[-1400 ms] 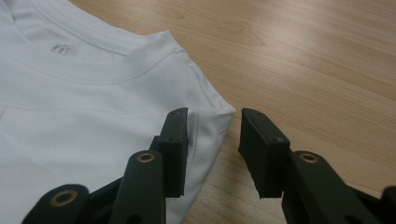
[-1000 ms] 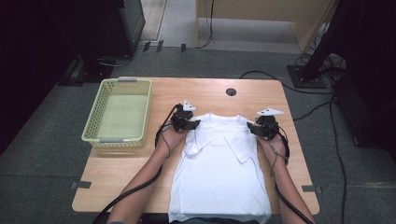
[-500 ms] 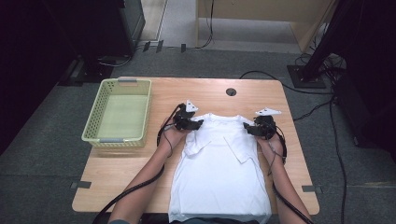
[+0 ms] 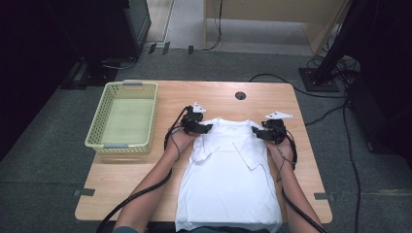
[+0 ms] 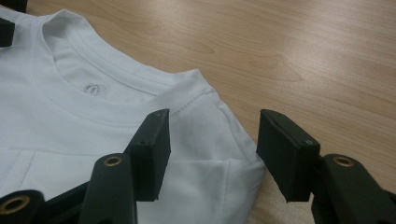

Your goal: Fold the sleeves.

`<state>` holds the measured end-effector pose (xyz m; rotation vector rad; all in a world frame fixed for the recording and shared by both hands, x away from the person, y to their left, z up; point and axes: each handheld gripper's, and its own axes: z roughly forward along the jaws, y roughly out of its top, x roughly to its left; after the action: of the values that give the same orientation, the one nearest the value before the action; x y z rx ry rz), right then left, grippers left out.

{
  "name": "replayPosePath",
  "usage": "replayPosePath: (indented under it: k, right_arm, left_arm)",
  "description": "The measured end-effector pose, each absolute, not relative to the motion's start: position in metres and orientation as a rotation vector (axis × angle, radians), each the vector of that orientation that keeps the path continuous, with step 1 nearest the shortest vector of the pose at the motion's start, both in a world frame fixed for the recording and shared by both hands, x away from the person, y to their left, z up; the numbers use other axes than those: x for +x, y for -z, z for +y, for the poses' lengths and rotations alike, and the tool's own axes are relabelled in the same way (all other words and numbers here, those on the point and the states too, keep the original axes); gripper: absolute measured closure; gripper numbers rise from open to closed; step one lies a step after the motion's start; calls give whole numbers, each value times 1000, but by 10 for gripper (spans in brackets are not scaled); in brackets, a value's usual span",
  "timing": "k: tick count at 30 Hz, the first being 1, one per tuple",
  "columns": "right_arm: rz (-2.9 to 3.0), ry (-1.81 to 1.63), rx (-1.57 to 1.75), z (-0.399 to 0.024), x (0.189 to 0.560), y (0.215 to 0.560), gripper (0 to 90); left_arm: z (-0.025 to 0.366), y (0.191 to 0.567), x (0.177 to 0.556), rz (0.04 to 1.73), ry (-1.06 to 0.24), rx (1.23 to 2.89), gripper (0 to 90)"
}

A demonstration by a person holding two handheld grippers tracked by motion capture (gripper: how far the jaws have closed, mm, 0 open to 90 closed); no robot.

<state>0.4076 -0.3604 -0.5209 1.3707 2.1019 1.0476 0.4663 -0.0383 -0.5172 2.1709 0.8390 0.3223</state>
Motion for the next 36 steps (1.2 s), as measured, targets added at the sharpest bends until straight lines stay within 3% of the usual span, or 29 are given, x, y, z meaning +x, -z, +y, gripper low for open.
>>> replayPosePath:
  k: [26, 36]
  right_arm:
    - [2174, -1034, 1318, -353, 423, 524, 435]
    - [2171, -1026, 1312, -348, 426, 524, 529]
  left_arm:
    - [-53, 519, 476, 745, -321, 2202, 437]
    - [-49, 521, 477, 749, -337, 2175, 517]
